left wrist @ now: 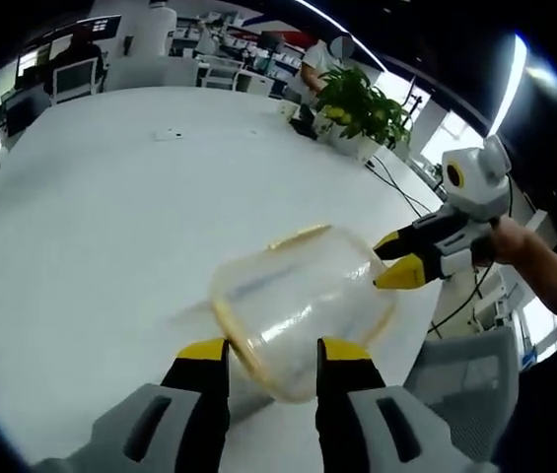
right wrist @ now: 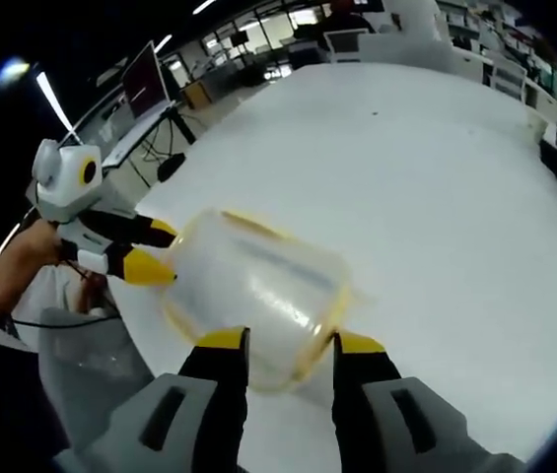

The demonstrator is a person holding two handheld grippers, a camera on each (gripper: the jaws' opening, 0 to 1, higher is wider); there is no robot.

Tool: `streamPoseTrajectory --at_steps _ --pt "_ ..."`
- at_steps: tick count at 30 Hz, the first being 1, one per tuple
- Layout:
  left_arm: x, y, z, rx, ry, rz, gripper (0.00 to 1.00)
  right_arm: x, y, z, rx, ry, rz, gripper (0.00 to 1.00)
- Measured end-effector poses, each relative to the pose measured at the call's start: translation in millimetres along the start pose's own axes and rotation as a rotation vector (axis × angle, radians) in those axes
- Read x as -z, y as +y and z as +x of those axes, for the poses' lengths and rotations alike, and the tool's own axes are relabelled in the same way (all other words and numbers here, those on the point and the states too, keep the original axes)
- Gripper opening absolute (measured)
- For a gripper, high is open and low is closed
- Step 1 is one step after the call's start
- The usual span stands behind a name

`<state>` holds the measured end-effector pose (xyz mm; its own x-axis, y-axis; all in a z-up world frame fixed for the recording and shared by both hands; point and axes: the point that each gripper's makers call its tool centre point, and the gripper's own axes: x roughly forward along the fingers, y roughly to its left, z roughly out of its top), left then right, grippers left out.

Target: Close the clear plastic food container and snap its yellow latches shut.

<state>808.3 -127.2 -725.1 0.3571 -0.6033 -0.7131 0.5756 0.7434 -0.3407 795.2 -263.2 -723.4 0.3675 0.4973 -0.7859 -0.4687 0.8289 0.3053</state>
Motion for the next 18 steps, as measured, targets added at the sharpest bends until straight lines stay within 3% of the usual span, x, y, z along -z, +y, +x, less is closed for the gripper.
streamPoseTrajectory --at_steps 18 --pt "11.9 11.0 -17 -0.003 0.011 -0.005 0.27 1.3 23 8 -0.017 0.031 -0.027 0.31"
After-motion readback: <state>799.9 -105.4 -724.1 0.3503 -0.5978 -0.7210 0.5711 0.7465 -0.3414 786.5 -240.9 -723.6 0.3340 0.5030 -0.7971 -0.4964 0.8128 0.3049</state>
